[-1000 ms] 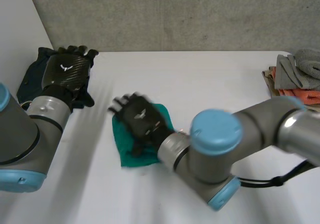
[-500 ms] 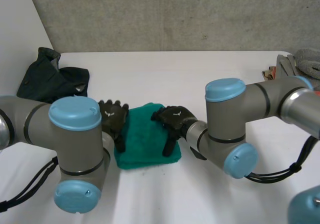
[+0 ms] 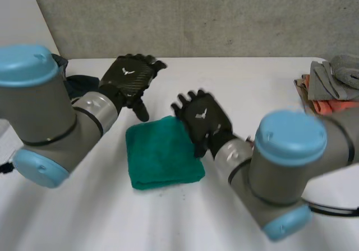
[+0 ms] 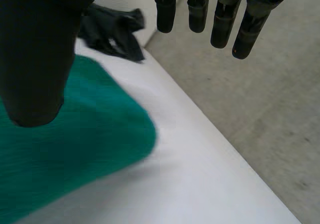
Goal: Fold the laundry.
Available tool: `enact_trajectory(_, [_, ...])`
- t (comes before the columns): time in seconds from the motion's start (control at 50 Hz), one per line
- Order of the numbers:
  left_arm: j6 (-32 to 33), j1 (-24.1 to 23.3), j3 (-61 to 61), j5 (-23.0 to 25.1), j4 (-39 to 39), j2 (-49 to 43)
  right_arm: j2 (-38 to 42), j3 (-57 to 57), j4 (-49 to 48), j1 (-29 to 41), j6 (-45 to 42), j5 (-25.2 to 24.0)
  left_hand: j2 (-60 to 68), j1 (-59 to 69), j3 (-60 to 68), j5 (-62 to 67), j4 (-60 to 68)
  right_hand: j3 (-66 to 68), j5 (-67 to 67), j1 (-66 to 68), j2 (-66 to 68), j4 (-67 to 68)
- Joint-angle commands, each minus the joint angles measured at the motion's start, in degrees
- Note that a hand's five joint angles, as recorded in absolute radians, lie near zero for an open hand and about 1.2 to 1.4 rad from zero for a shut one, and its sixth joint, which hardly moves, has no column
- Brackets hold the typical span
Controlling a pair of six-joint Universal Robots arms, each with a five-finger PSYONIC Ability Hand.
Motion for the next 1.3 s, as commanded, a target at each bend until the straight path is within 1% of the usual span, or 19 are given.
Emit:
enact_trajectory(0.02, [-0.86,2.77,1.55,19.08,-8.73,1.11,6.86,2.81,-4.65,3.68,-1.44,-3.04,2.77,3.67,2.28,1.94,2.78,-2.09,-3.79,-1.63,-2.71,-3.59])
enact_trajectory(0.1, [-0.86,2.34,1.47,19.89,-9.53,1.12,10.82,1.76,-6.68,3.68,-2.06,-5.43,2.44,3.34,1.95,1.6,2.44,-2.09,-3.79,-1.63,-2.71,-3.59])
enact_trajectory(0.22, [-0.77,2.07,0.94,19.28,-9.53,1.12,13.99,-1.67,-8.0,3.68,-4.96,-5.26,1.76,2.66,1.27,0.93,1.77,-1.02,-2.72,-0.55,-1.63,-2.51])
enact_trajectory(0.32, [-0.86,2.07,0.94,19.1,-9.45,1.03,16.27,-5.27,-8.09,3.68,-5.84,-5.35,1.76,2.66,1.27,0.93,1.77,19.3,17.6,19.76,18.69,17.8])
enact_trajectory(0.48, [-0.86,2.16,0.85,19.1,-9.36,1.03,19.09,-9.58,-8.0,3.68,-6.19,-4.91,1.76,2.66,1.27,0.93,1.77,34.31,32.61,34.77,33.69,32.81])
enact_trajectory(0.58, [-0.95,2.33,0.94,19.1,-9.36,1.2,20.94,-12.31,-7.91,3.59,-6.02,-4.82,1.76,2.66,1.27,0.93,1.77,37.83,36.13,38.29,37.22,36.33])
enact_trajectory(0.62, [-0.95,2.42,0.94,19.1,-9.36,1.2,21.55,-13.19,-7.74,3.59,-6.02,-4.82,1.76,2.66,1.27,0.93,1.77,44.71,43.01,45.18,44.1,43.22])
enact_trajectory(0.64, [-0.95,2.51,0.94,19.01,-9.36,1.29,21.82,-13.89,-7.65,3.68,-5.76,-4.82,1.76,2.66,1.27,0.93,1.77,56.58,54.87,57.04,55.96,55.08])
enact_trajectory(0.68, [-0.95,2.6,1.03,19.01,-9.36,1.29,21.91,-14.33,-7.65,3.59,-5.58,-4.73,1.76,2.66,1.27,0.93,1.77,67.86,66.16,68.32,67.24,66.36])
enact_trajectory(0.76, [-1.04,2.69,1.2,19.01,-9.36,1.29,21.21,-14.34,-7.56,3.5,-5.4,-3.68,1.76,2.66,1.27,0.93,1.77,67.91,66.21,68.37,67.29,66.41])
enact_trajectory(0.82, [-1.13,2.86,1.46,19.01,-9.36,1.55,19.63,-13.2,-7.12,1.32,-5.58,-1.57,1.76,2.66,1.27,0.93,1.77,67.91,66.21,68.37,67.29,66.41])
enact_trajectory(0.84, [-1.13,3.03,1.47,19.01,-9.36,2.08,18.23,-12.15,-6.51,-1.13,-6.01,-0.61,1.76,2.66,1.27,0.93,1.77,67.91,66.21,68.37,67.29,66.41])
enact_trajectory(0.98, [-1.21,3.48,1.38,19.01,-9.36,3.66,13.12,-9.15,-4.22,-10.72,-6.63,-1.04,1.76,2.66,1.27,0.93,1.77,67.91,66.21,68.37,67.29,66.41])
enact_trajectory(1.02, [-1.65,3.56,1.38,19.01,-9.36,3.66,11.54,-9.06,-5.1,-13.45,-6.72,-2.0,1.76,2.66,1.27,0.93,1.77,67.91,66.21,68.37,67.29,66.41])
enact_trajectory(1.08, [-2.18,3.56,1.38,19.01,-9.27,3.75,9.87,-10.29,-6.15,-17.14,-6.02,-5.42,1.76,2.66,1.27,0.93,1.77,67.91,66.21,68.37,67.29,66.41])
enact_trajectory(1.12, [-2.44,3.56,1.38,19.01,-9.27,3.75,8.99,-12.74,-8.95,-19.95,-5.23,-9.02,1.76,2.66,1.27,0.93,1.77,67.91,66.21,68.37,67.29,66.41])
enact_trajectory(1.16, [-2.44,3.56,1.38,19.01,-9.18,3.75,8.81,-14.76,-11.5,-21.54,-4.27,-10.52,1.76,2.66,1.27,0.93,1.77,67.91,66.21,68.37,67.29,66.41])
enact_trajectory(1.22, [-2.44,3.48,1.29,19.01,-9.27,3.75,8.81,-20.64,-16.6,-25.48,2.21,-10.8,1.76,2.66,1.27,0.93,1.77,67.91,66.21,68.37,67.29,66.41])
enact_trajectory(1.3, [-2.44,3.48,1.11,19.01,-9.27,4.1,9.34,-26.98,-18.98,-31.38,9.35,-11.41,1.76,2.66,1.27,0.93,1.77,67.91,66.21,68.37,67.29,66.41])
